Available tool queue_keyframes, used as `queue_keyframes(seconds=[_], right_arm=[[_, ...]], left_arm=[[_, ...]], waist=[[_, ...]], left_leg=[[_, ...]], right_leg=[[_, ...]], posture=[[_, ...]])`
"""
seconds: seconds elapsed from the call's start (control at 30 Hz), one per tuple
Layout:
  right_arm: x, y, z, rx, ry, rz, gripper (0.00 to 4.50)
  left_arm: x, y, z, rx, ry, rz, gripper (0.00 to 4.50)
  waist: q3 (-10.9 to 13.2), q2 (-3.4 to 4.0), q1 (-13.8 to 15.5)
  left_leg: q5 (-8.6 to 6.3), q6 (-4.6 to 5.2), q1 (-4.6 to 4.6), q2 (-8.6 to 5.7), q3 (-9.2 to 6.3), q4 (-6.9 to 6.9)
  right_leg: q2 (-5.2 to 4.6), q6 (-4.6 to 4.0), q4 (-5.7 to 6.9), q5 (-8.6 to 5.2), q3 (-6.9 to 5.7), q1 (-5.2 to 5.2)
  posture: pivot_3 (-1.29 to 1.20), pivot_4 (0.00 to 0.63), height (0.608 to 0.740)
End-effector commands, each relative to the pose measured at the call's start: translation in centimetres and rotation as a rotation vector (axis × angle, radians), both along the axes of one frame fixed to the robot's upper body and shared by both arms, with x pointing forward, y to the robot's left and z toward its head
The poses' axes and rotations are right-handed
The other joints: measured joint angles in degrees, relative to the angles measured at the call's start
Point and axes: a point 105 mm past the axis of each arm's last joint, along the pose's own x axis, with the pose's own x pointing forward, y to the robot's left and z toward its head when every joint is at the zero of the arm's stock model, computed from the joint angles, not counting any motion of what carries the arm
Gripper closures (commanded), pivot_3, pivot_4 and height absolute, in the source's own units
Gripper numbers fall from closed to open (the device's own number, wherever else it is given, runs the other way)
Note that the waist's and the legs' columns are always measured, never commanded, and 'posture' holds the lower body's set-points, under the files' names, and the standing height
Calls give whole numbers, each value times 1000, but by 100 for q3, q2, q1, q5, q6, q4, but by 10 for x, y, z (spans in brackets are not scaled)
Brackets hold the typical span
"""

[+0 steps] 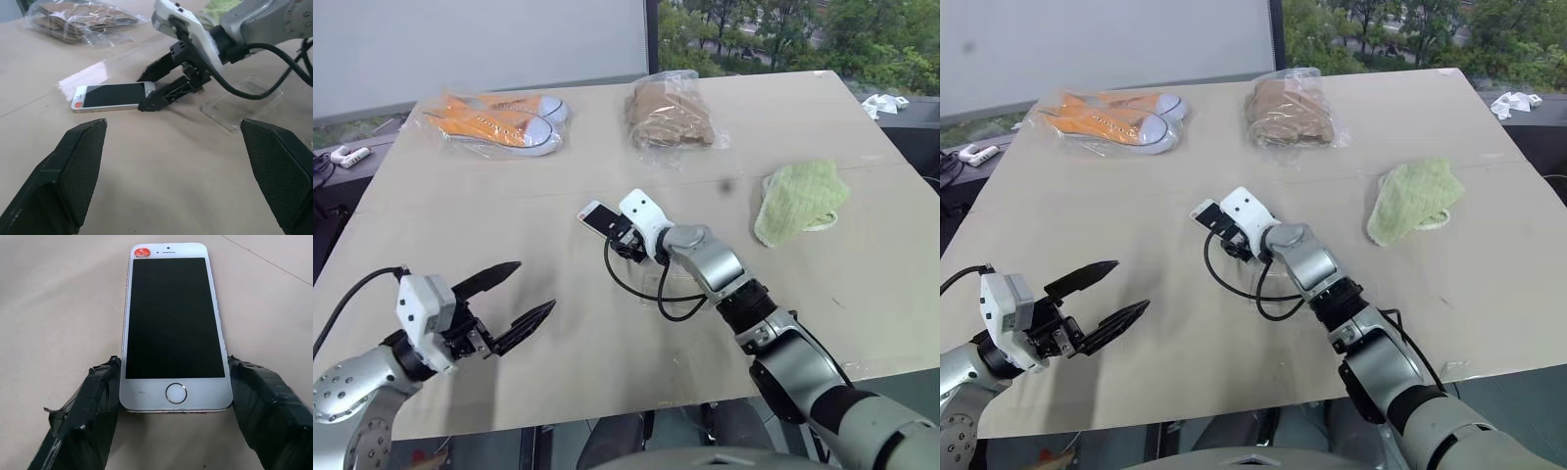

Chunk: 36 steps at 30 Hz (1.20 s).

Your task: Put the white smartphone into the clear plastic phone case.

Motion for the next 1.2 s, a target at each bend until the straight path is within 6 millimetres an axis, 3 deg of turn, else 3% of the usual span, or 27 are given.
queue_keyframes(seconds=[0.03,0.2,0.43,0.57,0.67,0.9,1.03,1.2], right_arm=[[-2,-5,-4,1,22,-6,1584],[0,-10,-3,5,14,-14,1584],[-12,-12,32,104,-100,128,1584],[-21,-36,67,145,-191,201,1584],[-35,-63,77,122,-231,295,1584],[-79,-127,51,-54,-190,563,1584],[-80,-157,33,-192,-153,588,1584],[-80,-167,26,-250,-149,622,1584]], left_arm=[[3,18,2,40,-9,96,0],[9,37,-5,32,11,210,0],[11,29,-3,19,4,177,0],[11,25,-3,11,1,153,0],[10,16,-2,-3,-2,99,0],[5,-17,-6,14,28,-108,0],[12,-29,-11,60,45,-213,0],[28,-40,-18,119,55,-336,0]], waist=[[0,0,2],[-1,-2,10],[-5,-10,16],[-3,-7,-2],[-4,-9,9],[-4,-17,100],[0,-16,119],[1,-20,169]], left_leg=[[0,0,0,0,0,0],[0,0,-1,0,0,-1],[0,0,-4,0,0,0],[0,0,-8,4,1,-1],[0,0,-10,4,1,-1],[-1,2,-14,5,4,-1],[0,1,-11,11,13,1],[0,0,-6,16,14,1]], right_leg=[[0,0,0,0,0,0],[1,0,0,0,0,-1],[-1,1,-3,1,-1,-2],[0,0,-1,1,0,-8],[0,1,-4,1,-1,-8],[-4,1,-11,1,-5,-2],[-3,-3,-6,5,-1,-1],[1,-9,-5,9,-4,1]], posture=[[0,150,740],[0,150,740],[0,150,740],[0,150,740],[0,150,740],[0,150,740],[0,150,740],[0,150,740]])
